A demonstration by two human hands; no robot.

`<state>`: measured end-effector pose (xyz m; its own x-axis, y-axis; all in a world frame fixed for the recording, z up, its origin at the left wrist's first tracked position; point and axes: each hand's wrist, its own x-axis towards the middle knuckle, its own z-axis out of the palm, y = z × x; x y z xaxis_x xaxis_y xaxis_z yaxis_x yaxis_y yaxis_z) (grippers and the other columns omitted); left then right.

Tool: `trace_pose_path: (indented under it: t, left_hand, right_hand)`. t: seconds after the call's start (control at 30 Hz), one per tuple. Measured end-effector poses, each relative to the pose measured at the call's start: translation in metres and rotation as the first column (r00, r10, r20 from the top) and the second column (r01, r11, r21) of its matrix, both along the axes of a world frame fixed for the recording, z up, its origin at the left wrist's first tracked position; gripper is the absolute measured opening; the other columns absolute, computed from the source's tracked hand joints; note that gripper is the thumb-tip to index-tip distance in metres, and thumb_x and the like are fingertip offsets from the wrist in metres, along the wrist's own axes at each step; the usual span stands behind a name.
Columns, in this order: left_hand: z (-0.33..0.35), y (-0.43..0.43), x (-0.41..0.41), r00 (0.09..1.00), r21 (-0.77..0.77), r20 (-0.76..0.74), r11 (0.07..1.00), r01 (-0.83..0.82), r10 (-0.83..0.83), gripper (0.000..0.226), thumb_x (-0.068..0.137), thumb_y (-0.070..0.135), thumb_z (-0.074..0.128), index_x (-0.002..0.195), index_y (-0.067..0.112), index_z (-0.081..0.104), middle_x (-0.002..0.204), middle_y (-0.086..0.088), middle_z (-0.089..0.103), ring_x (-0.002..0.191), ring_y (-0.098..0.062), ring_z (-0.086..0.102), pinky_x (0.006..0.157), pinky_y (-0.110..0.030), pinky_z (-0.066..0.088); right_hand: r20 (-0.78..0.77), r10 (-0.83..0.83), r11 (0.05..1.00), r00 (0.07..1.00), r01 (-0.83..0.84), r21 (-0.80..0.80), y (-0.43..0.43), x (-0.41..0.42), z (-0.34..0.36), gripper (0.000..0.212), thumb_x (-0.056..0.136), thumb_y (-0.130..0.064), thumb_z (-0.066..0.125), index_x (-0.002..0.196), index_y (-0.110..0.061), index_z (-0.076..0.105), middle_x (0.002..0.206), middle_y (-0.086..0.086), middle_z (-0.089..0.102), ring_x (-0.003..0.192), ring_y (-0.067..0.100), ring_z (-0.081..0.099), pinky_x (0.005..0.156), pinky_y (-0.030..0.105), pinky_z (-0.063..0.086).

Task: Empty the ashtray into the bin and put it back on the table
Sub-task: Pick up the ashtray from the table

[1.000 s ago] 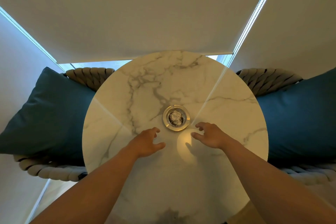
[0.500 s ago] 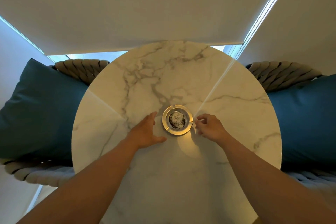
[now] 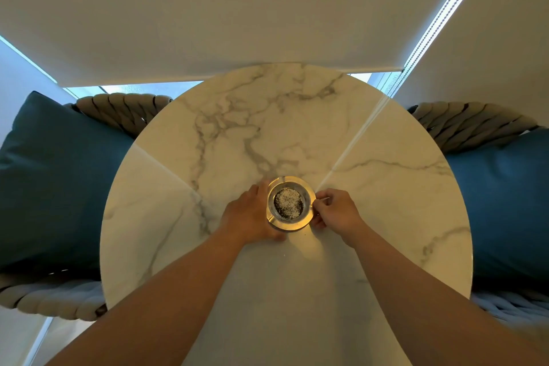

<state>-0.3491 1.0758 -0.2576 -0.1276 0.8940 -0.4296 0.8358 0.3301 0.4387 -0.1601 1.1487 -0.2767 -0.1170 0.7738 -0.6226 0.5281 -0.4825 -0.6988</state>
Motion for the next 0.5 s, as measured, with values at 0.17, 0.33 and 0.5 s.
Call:
trace_pose_path:
  t: [0.17, 0.33, 0.5]
  left_hand:
    - [0.005, -0.003, 0.006, 1.0, 0.009, -0.012, 1.0, -0.023, 0.023, 0.114, 0.047, 0.063, 0.081, 0.141, 0.028, 0.027, 0.126, 0.002, 0.052, 0.118, -0.022, 0.053, 0.088, -0.042, 0.049]
    - [0.04, -0.033, 0.017, 0.996, 0.052, 0.062, 0.997, -0.062, 0.059, 0.119, 0.035, 0.079, 0.067, 0.139, 0.034, 0.032, 0.125, 0.005, 0.053, 0.117, -0.018, 0.054, 0.092, -0.043, 0.049]
    - [0.046, -0.042, 0.009, 0.982, 0.1, 0.161, 0.988, -0.115, 0.098, 0.109, 0.032, 0.071, 0.076, 0.13, 0.041, 0.038, 0.12, 0.013, 0.054, 0.111, -0.011, 0.055, 0.09, -0.04, 0.05]
  right_hand:
    - [-0.006, -0.001, 1.0, 1.0, 0.001, 0.012, -0.004, 0.0, 0.004, 0.023, 0.087, 0.004, 0.047, 0.09, -0.003, 0.069, 0.073, 0.029, 0.071, 0.054, 0.03, 0.065, 0.051, 0.033, 0.052]
    - [-0.089, -0.026, 0.999, 0.996, 0.029, 0.029, -0.033, 0.011, 0.038, 0.019, 0.087, 0.007, 0.051, 0.095, 0.006, 0.068, 0.063, 0.017, 0.065, 0.046, 0.021, 0.062, 0.047, 0.028, 0.053]
    - [-0.275, -0.11, 0.993, 0.955, 0.096, -0.061, -0.041, 0.017, 0.054, 0.018, 0.092, 0.002, 0.059, 0.107, 0.012, 0.061, 0.07, 0.016, 0.063, 0.05, 0.02, 0.059, 0.05, 0.027, 0.052]
